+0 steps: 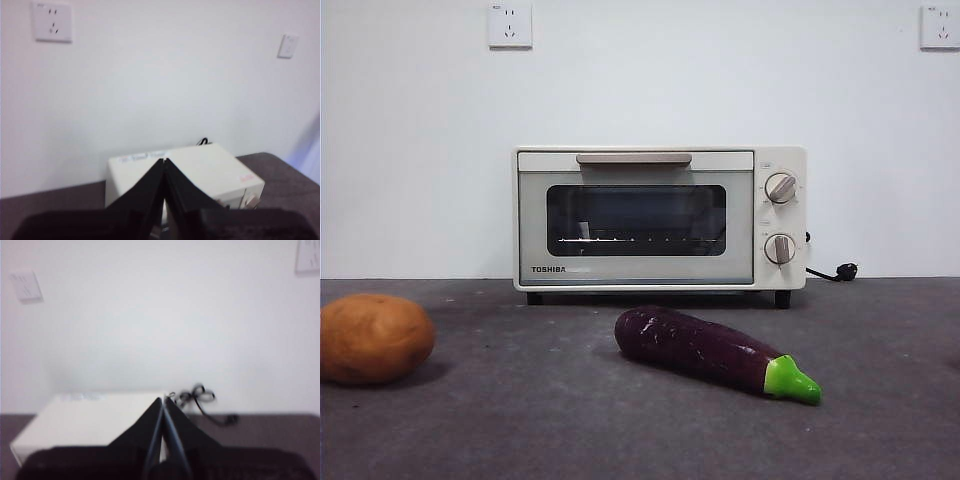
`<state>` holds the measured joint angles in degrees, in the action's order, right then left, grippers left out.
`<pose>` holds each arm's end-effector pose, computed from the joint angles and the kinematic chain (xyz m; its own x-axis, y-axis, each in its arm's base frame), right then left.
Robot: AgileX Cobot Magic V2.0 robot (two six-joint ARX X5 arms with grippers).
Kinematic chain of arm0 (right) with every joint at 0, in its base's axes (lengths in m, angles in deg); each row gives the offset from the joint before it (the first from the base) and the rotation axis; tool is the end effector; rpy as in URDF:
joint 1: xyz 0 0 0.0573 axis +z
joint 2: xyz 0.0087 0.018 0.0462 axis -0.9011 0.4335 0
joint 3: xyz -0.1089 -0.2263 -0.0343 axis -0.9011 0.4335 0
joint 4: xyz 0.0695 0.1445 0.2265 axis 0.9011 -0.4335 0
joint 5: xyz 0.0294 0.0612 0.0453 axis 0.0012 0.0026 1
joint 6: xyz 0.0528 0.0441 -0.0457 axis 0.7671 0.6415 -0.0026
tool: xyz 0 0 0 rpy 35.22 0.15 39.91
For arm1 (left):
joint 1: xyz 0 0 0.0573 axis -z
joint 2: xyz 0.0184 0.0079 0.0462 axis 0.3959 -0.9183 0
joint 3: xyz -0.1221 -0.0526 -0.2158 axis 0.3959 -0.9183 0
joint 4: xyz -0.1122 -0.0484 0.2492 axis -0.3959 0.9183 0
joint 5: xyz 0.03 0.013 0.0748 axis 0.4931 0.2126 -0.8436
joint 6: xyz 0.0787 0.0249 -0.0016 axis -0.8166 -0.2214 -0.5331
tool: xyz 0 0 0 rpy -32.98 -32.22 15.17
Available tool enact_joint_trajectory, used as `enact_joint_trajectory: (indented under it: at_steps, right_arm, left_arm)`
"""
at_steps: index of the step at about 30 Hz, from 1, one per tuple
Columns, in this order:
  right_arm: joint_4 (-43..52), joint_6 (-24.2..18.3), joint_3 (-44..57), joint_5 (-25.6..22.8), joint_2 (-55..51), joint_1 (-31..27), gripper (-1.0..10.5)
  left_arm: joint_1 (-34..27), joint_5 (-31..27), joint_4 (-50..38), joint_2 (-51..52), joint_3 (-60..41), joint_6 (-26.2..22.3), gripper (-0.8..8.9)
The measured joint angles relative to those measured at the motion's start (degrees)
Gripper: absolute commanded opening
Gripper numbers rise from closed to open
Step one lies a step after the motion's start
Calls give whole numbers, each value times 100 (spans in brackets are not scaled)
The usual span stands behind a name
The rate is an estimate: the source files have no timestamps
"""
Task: Take the eggplant from the table,put the eggplant in the oven
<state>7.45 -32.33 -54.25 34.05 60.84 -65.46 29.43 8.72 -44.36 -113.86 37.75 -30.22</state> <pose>0.1888 0.0078 0.5143 0.9889 0.1478 0.0119 -0.1482 0.9877 0.0496 0.2199 -0.0422 0.4926 0.9289 -0.3701 0.0123 0.3688 0.9217 -0.1207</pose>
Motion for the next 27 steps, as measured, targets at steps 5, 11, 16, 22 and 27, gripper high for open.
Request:
enact_joint_trajectory:
  at_steps: [5, 11, 16, 22, 27]
  right_arm:
    - [-46, 2, -1180, 153, 560, 0, -8]
    - [-509, 2, -2140, 234, 977, 0, -8]
    - [-662, 2, -2308, 236, 1084, 0, -7]
    - [-710, 2, -2308, 413, 1099, 0, 19]
    - [-706, 2, -2308, 841, 1099, 0, 229]
  left_arm:
    - [122, 133, 315, -479, 883, 0, -5]
    - [337, 144, 619, -931, 1687, -9, -6]
    - [531, 149, 708, -1099, 1851, -127, -6]
    - [656, 146, 726, -1209, 1853, -221, -6]
    - [710, 146, 743, -1279, 1853, -264, -6]
